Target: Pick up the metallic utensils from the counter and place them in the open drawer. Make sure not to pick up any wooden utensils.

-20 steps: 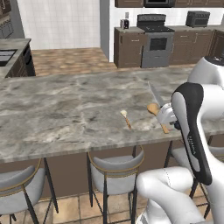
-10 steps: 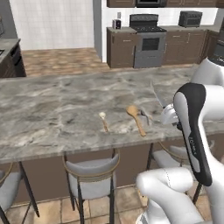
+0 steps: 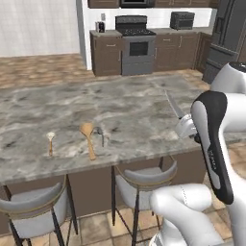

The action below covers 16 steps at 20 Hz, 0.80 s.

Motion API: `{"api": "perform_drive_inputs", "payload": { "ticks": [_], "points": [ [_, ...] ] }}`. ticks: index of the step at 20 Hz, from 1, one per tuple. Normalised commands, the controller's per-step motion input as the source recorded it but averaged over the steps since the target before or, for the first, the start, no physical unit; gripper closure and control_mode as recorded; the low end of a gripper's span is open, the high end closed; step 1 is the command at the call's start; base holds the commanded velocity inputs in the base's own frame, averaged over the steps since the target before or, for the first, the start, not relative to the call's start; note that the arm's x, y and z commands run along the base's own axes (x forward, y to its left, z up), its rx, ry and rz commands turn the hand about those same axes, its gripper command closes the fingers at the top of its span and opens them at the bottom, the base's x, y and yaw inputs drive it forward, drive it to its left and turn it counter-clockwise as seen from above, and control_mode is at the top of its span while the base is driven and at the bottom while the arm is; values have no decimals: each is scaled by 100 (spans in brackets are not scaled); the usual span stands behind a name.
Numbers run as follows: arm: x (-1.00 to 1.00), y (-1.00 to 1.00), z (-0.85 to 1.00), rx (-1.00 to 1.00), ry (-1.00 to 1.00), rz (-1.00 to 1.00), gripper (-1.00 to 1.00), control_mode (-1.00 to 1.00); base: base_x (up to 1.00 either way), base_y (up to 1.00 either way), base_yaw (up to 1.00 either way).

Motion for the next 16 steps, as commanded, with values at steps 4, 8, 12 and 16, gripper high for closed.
{"api": "perform_drive_inputs", "payload": {
  "ticks": [4, 8, 12, 16],
  "points": [
    [0, 0, 0, 0, 0, 0, 100, 100, 17, -100, -23],
    [0, 0, 0, 0, 0, 0, 100, 100, 32, -100, -20],
    [0, 0, 0, 0, 0, 0, 100, 100, 66, -100, -11],
    [0, 0, 0, 0, 0, 0, 100, 100, 85, -100, -5]
  ]
}}
